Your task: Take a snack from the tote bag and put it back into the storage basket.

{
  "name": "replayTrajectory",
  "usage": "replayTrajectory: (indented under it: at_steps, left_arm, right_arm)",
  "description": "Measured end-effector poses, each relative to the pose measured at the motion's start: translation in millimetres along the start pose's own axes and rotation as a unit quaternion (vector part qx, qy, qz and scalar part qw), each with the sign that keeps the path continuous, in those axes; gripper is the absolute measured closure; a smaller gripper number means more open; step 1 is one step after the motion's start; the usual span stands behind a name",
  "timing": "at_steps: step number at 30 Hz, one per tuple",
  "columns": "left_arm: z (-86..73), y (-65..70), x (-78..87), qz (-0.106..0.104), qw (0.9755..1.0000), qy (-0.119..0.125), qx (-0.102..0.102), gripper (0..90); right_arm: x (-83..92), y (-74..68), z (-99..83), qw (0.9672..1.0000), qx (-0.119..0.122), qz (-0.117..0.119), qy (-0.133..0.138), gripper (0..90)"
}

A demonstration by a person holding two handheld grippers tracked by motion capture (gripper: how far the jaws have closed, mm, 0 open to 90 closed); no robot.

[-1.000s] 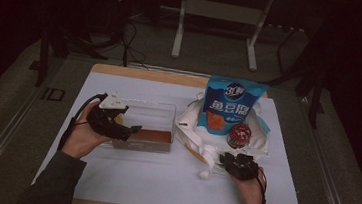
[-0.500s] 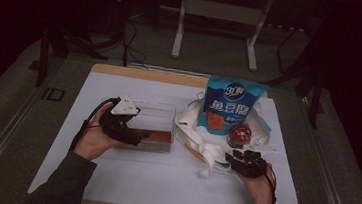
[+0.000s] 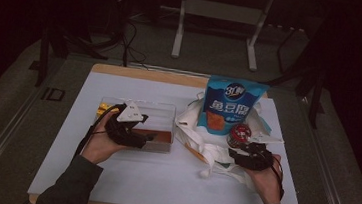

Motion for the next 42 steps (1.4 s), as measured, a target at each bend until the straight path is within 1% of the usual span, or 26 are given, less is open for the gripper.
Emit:
replayTrajectory:
  at_steps: [2, 3, 4, 5, 6, 7, 9, 13, 17, 19, 21, 22, 23, 25, 26, 28, 29, 31, 33, 36, 38, 42]
  left_arm:
    - [-0.8, 1.8, -1.3, -0.005, 1.0, 0.001, -0.001, 35.5]
    - [-2.1, 3.6, -2.9, -0.012, 0.9999, 0.0, -0.001, 35.8]
    - [-2.1, 3.6, -2.9, -0.012, 0.9999, 0.0, -0.001, 35.8]
    - [-3.8, 5.2, -4.1, -0.018, 0.9998, 0.004, 0.0, 36.5]
    - [-3.8, 5.2, -4.1, -0.018, 0.9998, 0.004, 0.0, 37.3]
    - [-5.4, 5.9, -4.9, -0.025, 0.9997, 0.008, 0.003, 37.3]
    - [-7.5, 6.8, -6.3, -0.025, 0.9996, 0.01, 0.007, 38.2]
    - [-13.8, 9.9, -9.1, -0.028, 0.9995, 0.009, 0.01, 39.4]
    - [-20.1, 13.0, -11.1, -0.03, 0.9994, 0.009, 0.013, 42.2]
    - [-24.3, 14.8, -12.7, -0.029, 0.9994, 0.008, 0.017, 43.7]
    - [-28.5, 17.0, -15.2, -0.019, 0.9997, 0.002, 0.017, 45.3]
    - [-30.5, 18.1, -16.3, -0.017, 0.9997, 0.001, 0.017, 45.3]
    - [-32.5, 19.3, -17.5, -0.021, 0.9996, 0.002, 0.018, 45.5]
    - [-36.1, 21.6, -19.4, -0.019, 0.9997, 0.001, 0.015, 45.9]
    - [-38.0, 22.4, -20.3, -0.022, 0.9997, 0.002, 0.014, 46.2]
    - [-41.3, 24.6, -21.9, -0.022, 0.9997, 0.004, 0.012, 46.2]
    - [-43.9, 26.4, -23.5, -0.031, 0.9995, 0.005, 0.011, 46.3]
    - [-48.1, 29.3, -26.4, -0.035, 0.9994, 0.004, 0.006, 45.4]
    - [-51.5, 31.6, -28.7, -0.044, 0.999, 0.007, 0.006, 44.7]
    - [-56.8, 36.8, -33.0, -0.052, 0.9986, 0.009, 0.0, 44.5]
    - [-58.9, 39.7, -35.3, -0.05, 0.9987, 0.01, -0.003, 44.5]
    - [-65.1, 43.9, -40.2, -0.057, 0.998, 0.025, -0.001, 45.5]
  right_arm:
    - [0.1, 0.2, 1.1, 1.0, 0.002, -0.002, -0.001, 46.1]
    - [-0.5, 1.0, 2.3, 0.9999, 0.006, -0.006, -0.006, 50.4]
    - [-0.5, 1.0, 2.3, 0.9999, 0.006, -0.006, -0.006, 50.4]
    - [-1.1, 2.3, 3.9, 0.9999, 0.004, -0.005, -0.007, 55.0]
    - [-1.1, 2.3, 3.9, 0.9999, 0.004, -0.005, -0.007, 55.0]
    - [-1.0, 2.7, 4.5, 1.0, 0.003, -0.003, -0.008, 56.8]
    - [-0.5, 4.0, 6.5, 1.0, 0.003, -0.003, -0.005, 59.6]
    - [1.3, 6.2, 11.6, 1.0, 0.007, -0.004, -0.005, 61.3]
    - [3.1, 8.9, 18.1, 0.9999, 0.011, -0.009, -0.005, 61.3]
    - [3.5, 10.5, 21.5, 0.9999, 0.009, -0.005, -0.005, 61.1]
    - [4.1, 12.5, 24.7, 1.0, 0.006, 0.002, -0.004, 60.6]
    - [4.6, 13.4, 26.4, 1.0, 0.006, 0.003, -0.002, 60.6]
    - [5.4, 14.2, 28.0, 1.0, 0.006, 0.004, -0.002, 60.6]
    - [7.3, 15.6, 31.4, 1.0, 0.007, 0.002, 0.0, 60.7]
    - [9.2, 17.5, 34.8, 0.9999, 0.012, -0.002, 0.001, 60.7]
    - [10.0, 18.0, 36.0, 0.9999, 0.013, -0.004, 0.0, 60.5]
    - [11.0, 19.0, 37.7, 0.9999, 0.015, -0.006, 0.0, 60.2]
    - [12.8, 21.2, 41.7, 0.9998, 0.018, -0.01, 0.001, 59.3]
    - [14.2, 24.0, 44.9, 0.9996, 0.022, -0.016, -0.002, 59.2]
    - [16.2, 27.7, 49.9, 0.9997, 0.02, -0.017, -0.001, 59.0]
    - [17.4, 30.1, 54.0, 0.9996, 0.021, -0.02, -0.001, 58.4]
    - [18.4, 33.0, 60.7, 0.9996, 0.017, -0.024, 0.003, 57.4]
Point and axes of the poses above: each handheld gripper's, and its own axes: x roughly backward along the jaws, z roughly out of its top, y roughly to its right, the point moved 3 cm from there along -x, roughly forward along the jaws, and after that the axes turned 4 degrees about y, right-handed, at the moved point
